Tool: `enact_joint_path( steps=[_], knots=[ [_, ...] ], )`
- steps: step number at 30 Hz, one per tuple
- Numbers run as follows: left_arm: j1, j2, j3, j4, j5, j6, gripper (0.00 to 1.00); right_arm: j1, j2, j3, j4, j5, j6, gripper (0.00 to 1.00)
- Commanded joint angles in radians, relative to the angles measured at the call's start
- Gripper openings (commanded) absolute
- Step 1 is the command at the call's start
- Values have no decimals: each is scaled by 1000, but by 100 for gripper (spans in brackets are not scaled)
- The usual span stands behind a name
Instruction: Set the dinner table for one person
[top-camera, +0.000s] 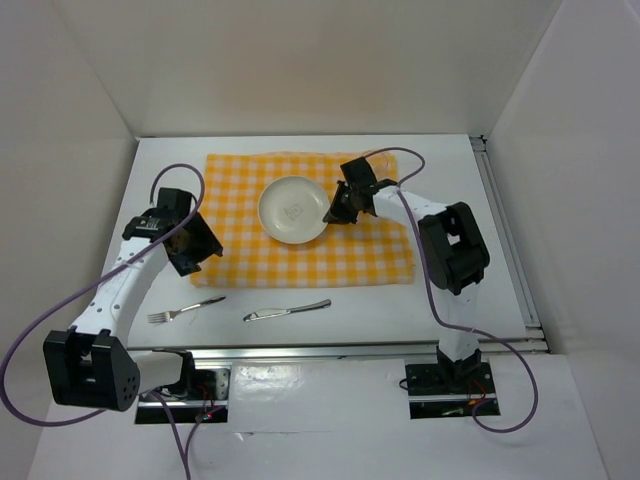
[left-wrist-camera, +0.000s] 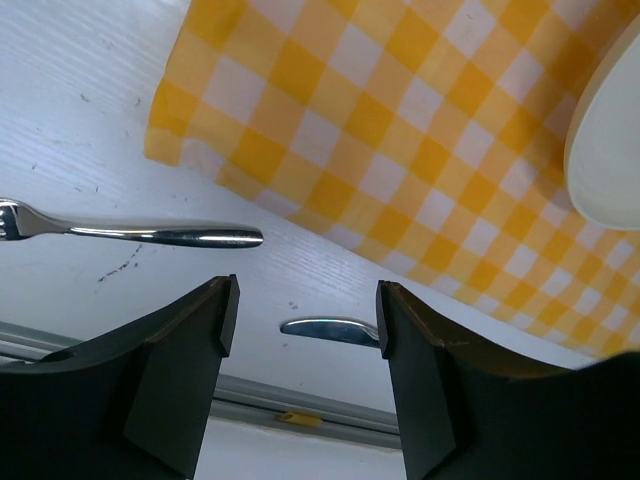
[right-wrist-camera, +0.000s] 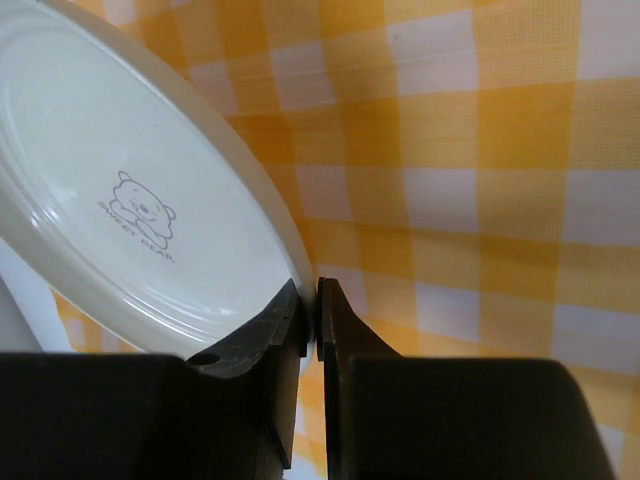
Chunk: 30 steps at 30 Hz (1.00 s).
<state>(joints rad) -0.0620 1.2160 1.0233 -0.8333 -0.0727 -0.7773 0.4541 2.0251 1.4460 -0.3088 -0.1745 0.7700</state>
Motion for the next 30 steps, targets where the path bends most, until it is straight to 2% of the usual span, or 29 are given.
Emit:
enact_joint_path(
  steps=[1,4,5,9,11,16,21,26,30],
  knots=[
    [-2,5,-5,-24,-15,-71,75,14,36,85,-29,63,20,8],
    [-2,5,-5,-58,-53,-112,80,14,52,109,-49,72,20,21],
    [-2,5,-5,-78,-62,-123,80,14,61,109,-49,72,20,40],
    [-2,16,4,-142,-113,-216,78,34,41,109,-36,72,9,78],
    [-2,28,4,-161,-124,-237,78,34,31,109,-36,72,0,84],
    [-2,28,14,-214,-168,-338,78,34,-22,109,-47,63,-37,88],
    [74,5,-74,-219,-130,-451,65,55,-204,59,-73,81,-80,90],
    [171,28,-85,-188,-113,-552,61,64,-411,-102,-64,92,-101,91],
    [189,57,-38,-260,-173,-691,61,55,-563,-173,-90,64,-123,92]
  ],
)
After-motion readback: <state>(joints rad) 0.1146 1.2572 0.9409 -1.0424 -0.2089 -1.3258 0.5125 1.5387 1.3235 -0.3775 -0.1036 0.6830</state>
